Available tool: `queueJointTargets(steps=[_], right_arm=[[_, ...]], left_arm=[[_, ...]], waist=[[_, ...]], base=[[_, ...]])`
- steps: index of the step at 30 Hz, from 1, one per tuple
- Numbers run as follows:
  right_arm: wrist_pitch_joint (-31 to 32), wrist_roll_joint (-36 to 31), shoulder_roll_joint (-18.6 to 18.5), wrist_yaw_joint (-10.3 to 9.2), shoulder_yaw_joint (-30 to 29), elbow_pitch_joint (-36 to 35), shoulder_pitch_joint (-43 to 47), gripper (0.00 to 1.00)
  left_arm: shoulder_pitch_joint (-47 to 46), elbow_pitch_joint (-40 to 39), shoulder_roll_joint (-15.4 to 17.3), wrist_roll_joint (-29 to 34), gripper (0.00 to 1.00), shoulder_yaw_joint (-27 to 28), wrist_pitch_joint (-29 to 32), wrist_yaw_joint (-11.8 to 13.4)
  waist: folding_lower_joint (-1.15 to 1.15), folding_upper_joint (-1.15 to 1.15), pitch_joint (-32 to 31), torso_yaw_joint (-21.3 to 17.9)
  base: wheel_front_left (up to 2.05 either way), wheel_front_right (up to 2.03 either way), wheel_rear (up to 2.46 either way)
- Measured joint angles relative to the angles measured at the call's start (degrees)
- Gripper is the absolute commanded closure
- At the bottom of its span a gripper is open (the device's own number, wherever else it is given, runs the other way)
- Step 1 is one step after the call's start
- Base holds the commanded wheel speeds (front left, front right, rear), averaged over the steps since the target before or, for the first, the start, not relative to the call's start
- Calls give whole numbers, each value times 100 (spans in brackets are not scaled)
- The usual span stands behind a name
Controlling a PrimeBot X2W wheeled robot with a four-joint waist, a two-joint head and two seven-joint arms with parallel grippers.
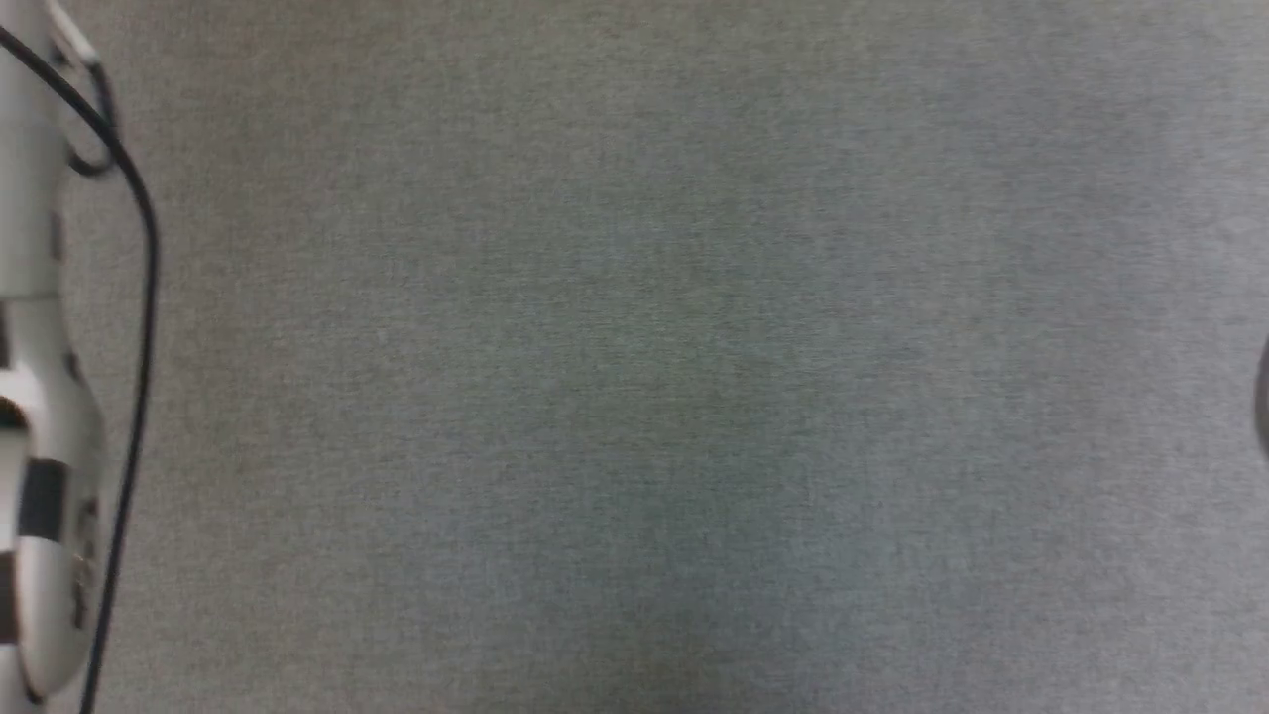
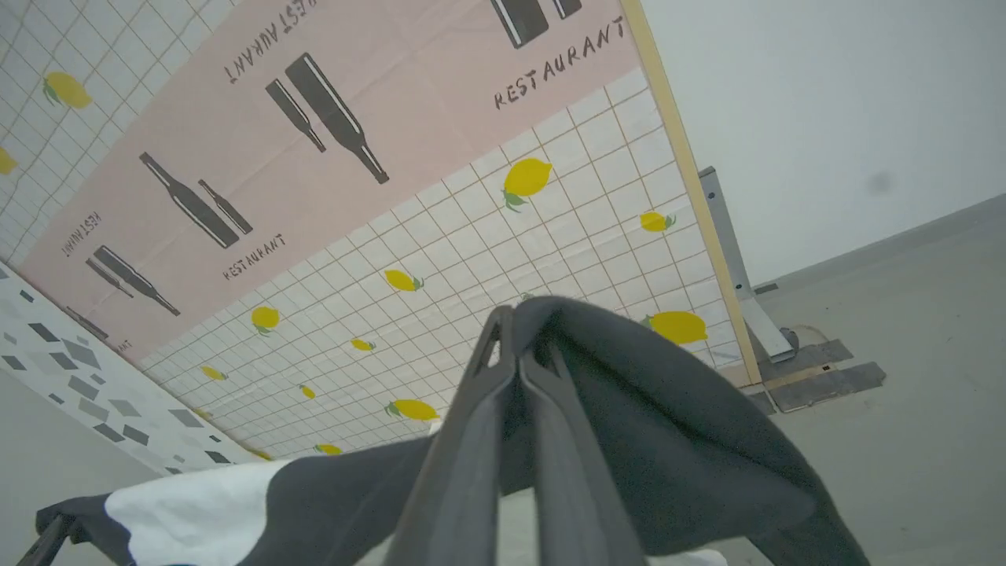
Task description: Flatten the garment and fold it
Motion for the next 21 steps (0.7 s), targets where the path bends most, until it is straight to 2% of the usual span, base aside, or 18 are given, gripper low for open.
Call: queueJointTargets(steps=[6, 11, 15, 17, 21], right_arm=[[8, 500, 3, 0, 267, -233, 1084, 100], [68, 1222, -1, 0, 491, -846, 2399, 100], [191, 1711, 0, 0, 803, -1694, 3797, 100], [193, 1642, -22, 0, 1015, -2263, 4644, 100], [253, 1641, -11, 0, 988, -3031, 6111, 100]], left_arm=[[803, 165, -66, -138, 100, -111, -323, -434], [1928, -265, -104, -337, 100, -112, -612, -544], [3319, -857, -127, -647, 100, 27, -681, -467], [4135, -1247, -144, -706, 100, 1, -622, -318], [5627, -2013, -152, -846, 100, -58, -333, 19]], waist=[[0, 0, -103, 161], [-1, 0, -457, 246], [-2, 0, -868, 271], [-2, 0, -1096, 279], [-3, 0, -1517, 286]], base=[[0, 0, 0], [0, 0, 0], [0, 0, 0], [0, 0, 0], [0, 0, 0]])
